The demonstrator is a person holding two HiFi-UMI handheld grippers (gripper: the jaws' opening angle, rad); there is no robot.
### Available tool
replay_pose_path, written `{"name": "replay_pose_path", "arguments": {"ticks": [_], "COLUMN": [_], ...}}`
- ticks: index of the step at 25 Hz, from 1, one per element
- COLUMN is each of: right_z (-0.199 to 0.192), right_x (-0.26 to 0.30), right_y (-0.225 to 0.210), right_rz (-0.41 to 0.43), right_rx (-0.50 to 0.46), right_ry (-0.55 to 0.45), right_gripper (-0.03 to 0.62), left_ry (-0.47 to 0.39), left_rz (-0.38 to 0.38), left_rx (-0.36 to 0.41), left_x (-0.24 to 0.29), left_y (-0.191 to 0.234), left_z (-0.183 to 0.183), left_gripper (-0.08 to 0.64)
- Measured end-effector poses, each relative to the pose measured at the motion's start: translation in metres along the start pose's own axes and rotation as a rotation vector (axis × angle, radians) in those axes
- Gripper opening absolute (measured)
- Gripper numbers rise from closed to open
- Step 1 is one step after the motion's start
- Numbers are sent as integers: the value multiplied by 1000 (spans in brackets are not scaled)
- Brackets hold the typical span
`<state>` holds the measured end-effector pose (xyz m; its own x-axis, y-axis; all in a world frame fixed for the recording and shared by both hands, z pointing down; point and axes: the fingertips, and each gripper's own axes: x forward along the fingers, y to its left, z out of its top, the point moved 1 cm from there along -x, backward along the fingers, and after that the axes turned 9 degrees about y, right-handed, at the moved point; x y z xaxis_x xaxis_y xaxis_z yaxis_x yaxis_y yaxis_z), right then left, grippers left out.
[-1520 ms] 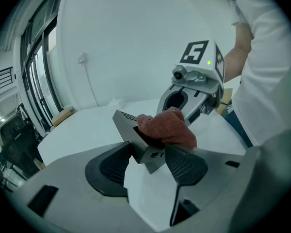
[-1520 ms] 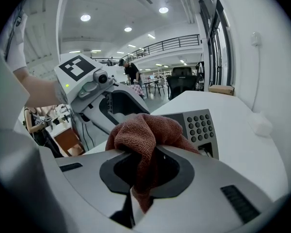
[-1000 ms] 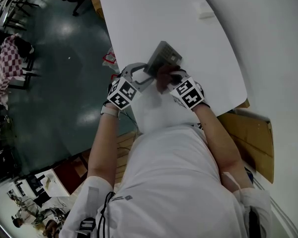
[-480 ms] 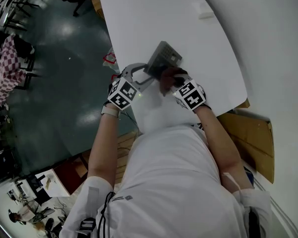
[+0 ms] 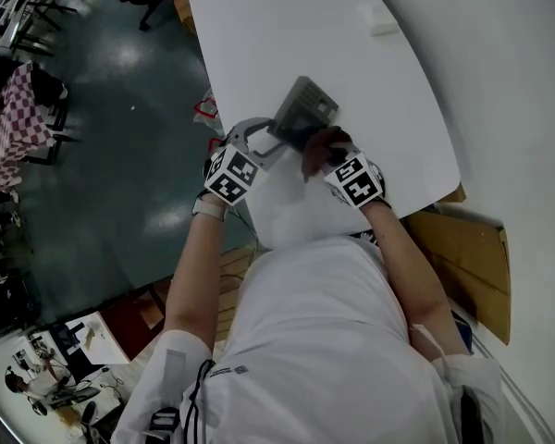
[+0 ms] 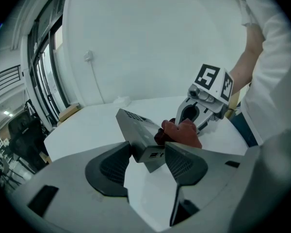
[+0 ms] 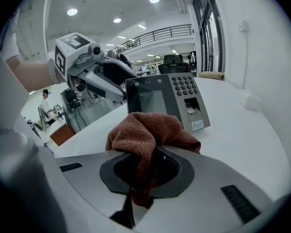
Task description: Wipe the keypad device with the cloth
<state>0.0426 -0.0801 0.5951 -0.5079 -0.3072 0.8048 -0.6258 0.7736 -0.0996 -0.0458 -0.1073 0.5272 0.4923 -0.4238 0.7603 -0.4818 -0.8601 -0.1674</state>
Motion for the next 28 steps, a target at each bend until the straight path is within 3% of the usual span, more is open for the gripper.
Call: {"name": "replay_pose_path", "arguments": {"ticks": [3,10,16,20,25,28], "right_z": [5,49,98,127,147,155], "right_x": [-11,-49,-92,-125,-149,-156], "right_y": [2,12,39,60,86,108], "right_rz": [-18,0,86,110,185,203], "right_rx": [-16,-75,-117,-167,-166,-186], "right_ry": [-1,-143,-280,-382,-469,-504], "right_gripper": [54,54,54,54,54,54], "left_ry": [4,-84,-276,-349,-508,-534], "left_rz": [30,70,215,337,482,558], "left_rx": [-36,-282,-499,-555,-743,-773], "left_x": [-4,-36,-105,-151,-211,-240], "left_y": [-2,-16,-24,-29,-35,-45], "left_z": [3,-1,4,2,-15,-30], "left_gripper": [216,211,76,50,23,14]}}
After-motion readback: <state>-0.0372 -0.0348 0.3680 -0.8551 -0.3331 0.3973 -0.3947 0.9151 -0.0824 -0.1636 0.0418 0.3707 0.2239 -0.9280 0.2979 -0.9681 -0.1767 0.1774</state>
